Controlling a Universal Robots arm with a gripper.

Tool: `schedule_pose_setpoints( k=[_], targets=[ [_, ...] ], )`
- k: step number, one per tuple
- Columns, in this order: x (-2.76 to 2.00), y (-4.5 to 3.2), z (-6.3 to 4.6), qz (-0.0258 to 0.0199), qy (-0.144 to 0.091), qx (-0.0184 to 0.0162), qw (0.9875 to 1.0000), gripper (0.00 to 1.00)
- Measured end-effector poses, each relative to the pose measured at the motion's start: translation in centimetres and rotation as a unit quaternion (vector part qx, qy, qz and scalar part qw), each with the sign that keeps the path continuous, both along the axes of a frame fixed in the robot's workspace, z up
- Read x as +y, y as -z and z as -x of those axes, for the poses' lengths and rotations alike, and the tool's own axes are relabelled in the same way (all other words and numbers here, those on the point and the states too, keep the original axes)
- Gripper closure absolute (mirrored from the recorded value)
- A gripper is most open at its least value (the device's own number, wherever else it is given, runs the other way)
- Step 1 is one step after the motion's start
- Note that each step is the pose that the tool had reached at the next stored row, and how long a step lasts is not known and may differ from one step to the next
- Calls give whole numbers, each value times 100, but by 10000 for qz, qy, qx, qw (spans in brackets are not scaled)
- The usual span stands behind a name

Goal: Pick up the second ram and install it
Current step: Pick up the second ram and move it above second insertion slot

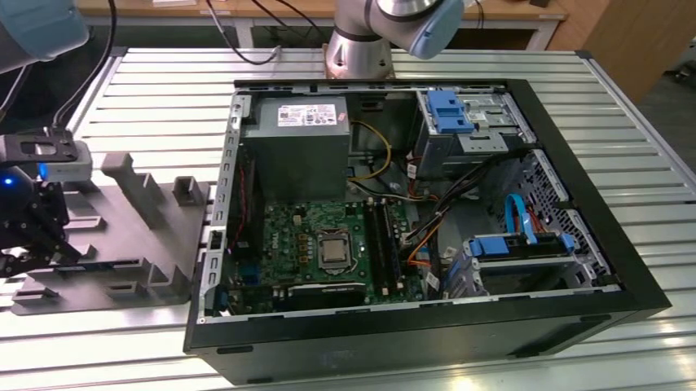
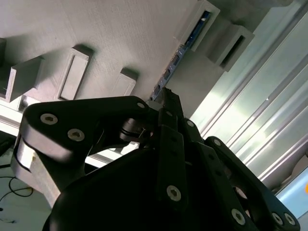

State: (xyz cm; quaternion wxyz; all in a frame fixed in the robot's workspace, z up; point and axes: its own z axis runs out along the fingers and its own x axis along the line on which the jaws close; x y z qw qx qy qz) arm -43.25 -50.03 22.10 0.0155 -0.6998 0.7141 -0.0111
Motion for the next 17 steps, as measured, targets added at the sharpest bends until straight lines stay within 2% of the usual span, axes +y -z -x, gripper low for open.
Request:
schedule_pose_setpoints(
  k=[4,10,11,12,14,16,17],
  targets=[
    [0,28,22,-1,-2,-9,10000,89],
    [0,30,24,0,-2,-7,10000,89],
    [0,30,24,0,-2,-7,10000,84],
    [0,31,24,0,-2,-7,10000,84],
    [0,33,24,0,-2,-8,10000,71],
    [0,34,24,0,-2,-8,10000,71],
    [0,34,24,0,-2,-7,10000,64]
  ],
)
